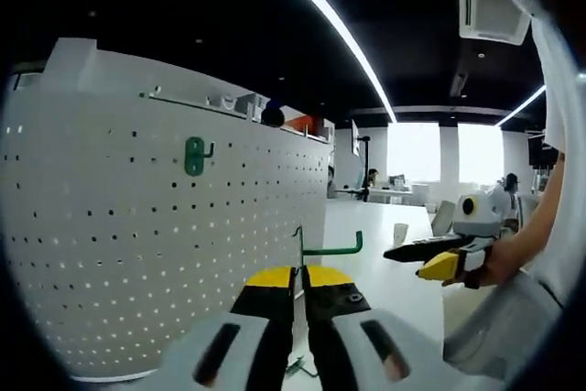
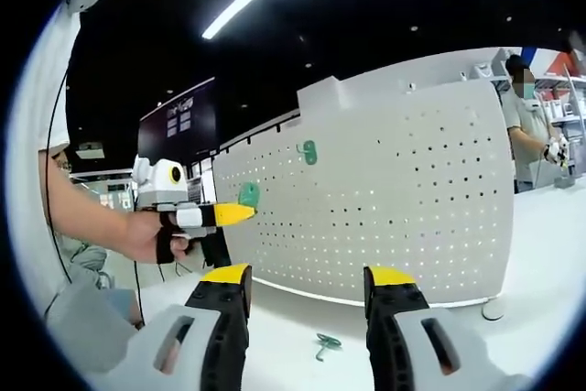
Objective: Insert the hook assembly into the mounting plate slot until the hook locks in place.
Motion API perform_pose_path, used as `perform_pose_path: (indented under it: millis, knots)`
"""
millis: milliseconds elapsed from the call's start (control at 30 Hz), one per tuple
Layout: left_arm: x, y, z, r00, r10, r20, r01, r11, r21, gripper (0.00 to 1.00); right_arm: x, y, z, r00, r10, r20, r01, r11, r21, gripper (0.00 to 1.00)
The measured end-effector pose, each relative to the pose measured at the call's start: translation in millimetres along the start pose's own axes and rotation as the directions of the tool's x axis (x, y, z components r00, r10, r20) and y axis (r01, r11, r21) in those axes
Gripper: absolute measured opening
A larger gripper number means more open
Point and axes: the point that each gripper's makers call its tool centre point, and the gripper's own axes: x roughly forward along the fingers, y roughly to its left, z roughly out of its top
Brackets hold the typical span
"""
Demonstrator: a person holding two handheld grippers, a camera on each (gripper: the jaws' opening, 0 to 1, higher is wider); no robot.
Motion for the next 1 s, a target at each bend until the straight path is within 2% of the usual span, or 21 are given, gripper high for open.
perform_pose_path:
  millis: [100,200,467,1000]
  knots:
    - [0.7,-1.1,-1.4,1.0,-0.003,-0.006,0.003,1.0,0.002,0.03,-0.2,-0.5,2.5,1.0,0.009,0.017,-0.01,0.998,0.055,0.47]
    - [0.9,-2.7,-1.9,1.0,-0.003,-0.008,0.003,1.0,0.005,0.03,-0.7,1.5,5.2,0.999,0.024,0.024,-0.026,0.994,0.104,0.41]
    - [1.3,-5.1,-2.5,1.0,-0.003,-0.011,0.003,1.0,0.009,0.03,2.9,6.2,7.7,0.999,0.033,0.03,-0.036,0.995,0.096,0.41]
    - [3.5,-16.3,-6.4,1.0,-0.007,-0.023,0.007,1.0,0.022,0.03,29.1,31.0,20.0,0.995,0.092,0.048,-0.095,0.992,0.08,0.37]
